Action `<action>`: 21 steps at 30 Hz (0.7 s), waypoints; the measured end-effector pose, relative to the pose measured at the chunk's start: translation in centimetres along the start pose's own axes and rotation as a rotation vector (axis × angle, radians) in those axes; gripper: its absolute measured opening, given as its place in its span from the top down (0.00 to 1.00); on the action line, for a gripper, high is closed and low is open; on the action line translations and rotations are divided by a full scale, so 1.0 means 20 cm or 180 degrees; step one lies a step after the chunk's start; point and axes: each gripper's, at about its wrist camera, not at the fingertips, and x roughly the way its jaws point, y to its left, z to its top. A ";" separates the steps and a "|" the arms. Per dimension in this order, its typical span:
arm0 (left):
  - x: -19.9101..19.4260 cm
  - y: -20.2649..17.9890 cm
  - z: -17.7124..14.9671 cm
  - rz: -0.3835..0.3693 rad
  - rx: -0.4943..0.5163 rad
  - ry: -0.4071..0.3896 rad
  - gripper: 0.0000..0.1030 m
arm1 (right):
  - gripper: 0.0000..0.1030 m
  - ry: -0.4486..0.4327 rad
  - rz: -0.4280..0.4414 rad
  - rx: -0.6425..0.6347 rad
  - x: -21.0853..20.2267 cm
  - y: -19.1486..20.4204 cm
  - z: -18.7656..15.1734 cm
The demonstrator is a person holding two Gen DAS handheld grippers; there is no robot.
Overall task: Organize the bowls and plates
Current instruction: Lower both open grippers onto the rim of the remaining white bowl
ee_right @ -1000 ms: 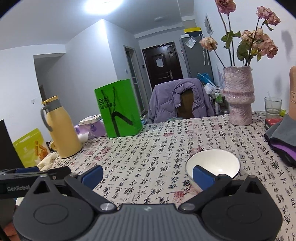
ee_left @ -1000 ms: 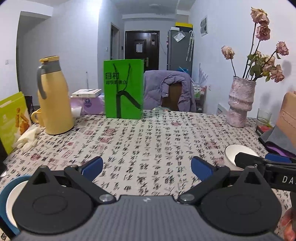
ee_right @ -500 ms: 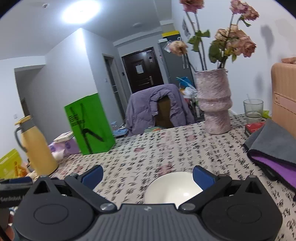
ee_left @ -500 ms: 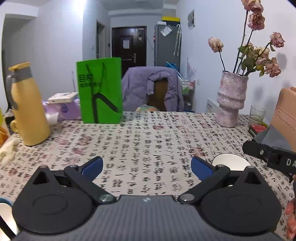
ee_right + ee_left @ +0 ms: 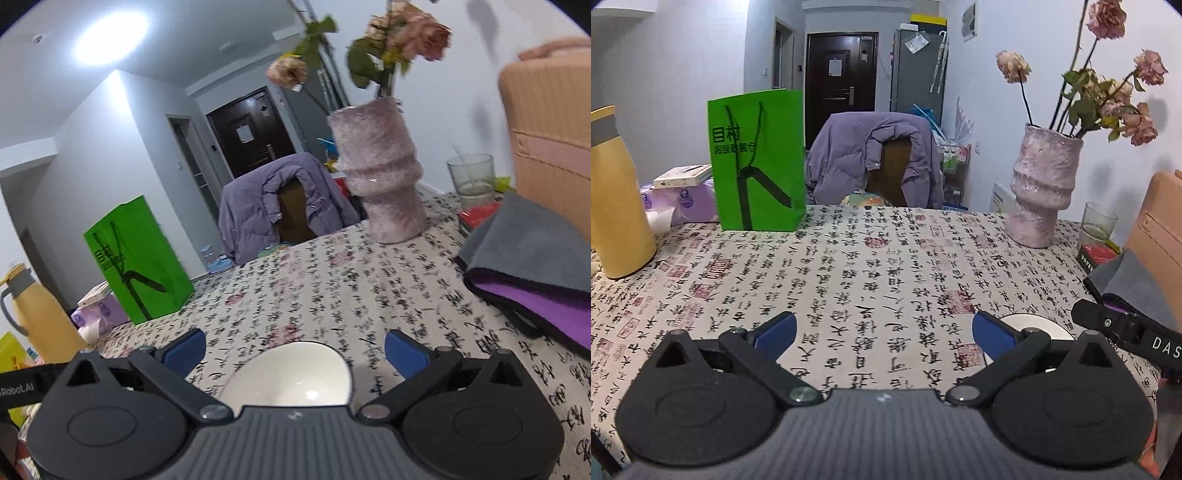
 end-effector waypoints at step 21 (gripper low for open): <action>0.17 -0.20 0.01 0.0133 0.0057 0.0177 0.00 | 0.00 0.0258 -0.0257 0.0188 0.06 -0.12 -0.03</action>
